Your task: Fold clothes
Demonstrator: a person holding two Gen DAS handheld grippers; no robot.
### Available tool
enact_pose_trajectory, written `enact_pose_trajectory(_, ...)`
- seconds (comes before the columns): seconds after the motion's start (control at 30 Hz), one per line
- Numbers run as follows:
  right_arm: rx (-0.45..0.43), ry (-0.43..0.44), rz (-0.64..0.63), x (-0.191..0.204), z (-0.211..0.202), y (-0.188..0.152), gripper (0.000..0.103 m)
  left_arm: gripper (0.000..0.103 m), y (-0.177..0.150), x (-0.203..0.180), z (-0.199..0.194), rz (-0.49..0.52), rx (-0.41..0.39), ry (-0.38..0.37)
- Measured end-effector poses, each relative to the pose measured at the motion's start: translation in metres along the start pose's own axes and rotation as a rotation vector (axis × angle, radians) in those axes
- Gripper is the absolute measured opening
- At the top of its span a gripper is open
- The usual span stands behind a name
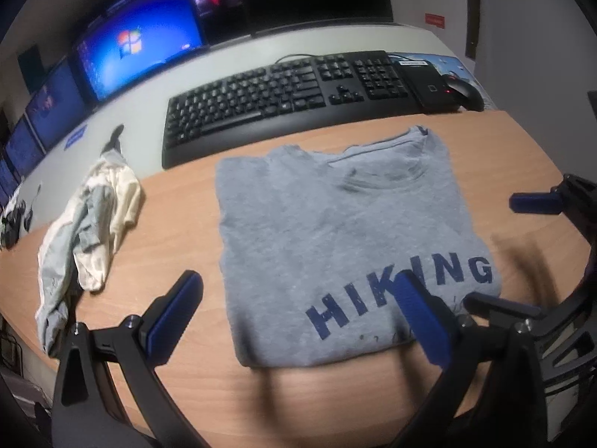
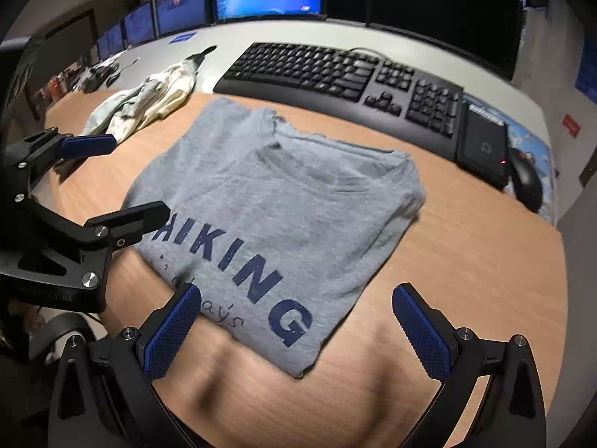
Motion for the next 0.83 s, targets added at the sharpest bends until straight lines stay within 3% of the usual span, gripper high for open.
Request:
enact_pose_trajectory(0.17,-0.002,-0.066,-0.090,0.010,0.002,0.002,0.103,0.103,-0.001,0.001,-0.001,-0.020,0.018,-0.014)
enact_pose_trajectory(0.47,-0.020,-0.065,-0.084,0.011,-0.002,0.005,0.103,0.103,0.000,-0.004,-0.004,0.006,-0.004,0.001)
enact_pose_trajectory(0.6,-0.026,-0.070,-0.097,0.013,-0.003,0.005,0.103,0.103,0.001,-0.012,-0.012,0.044,-0.053,0.007)
enact_pose_trajectory(0.7,-0.032,-0.071,-0.100,0.013,-0.004,0.005,0.103,0.103,0.000,-0.012,-0.014,0.033,-0.072,-0.023)
enact_pose_trajectory(0.83,-0.031,-0.069,-0.097,0.012,-0.003,0.005,0.103,0.103,-0.001,-0.008,-0.012,0.018,-0.066,0.020)
Point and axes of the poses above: each gripper's, at about its wrist camera, not at the fingertips, and z roughly the way its jaws point, x to its left, y to its top, the point moved 3 cm from there along z, roughly the way its jaws point, and after that the axes turned 9 degrees about z, right-handed, at the moved point
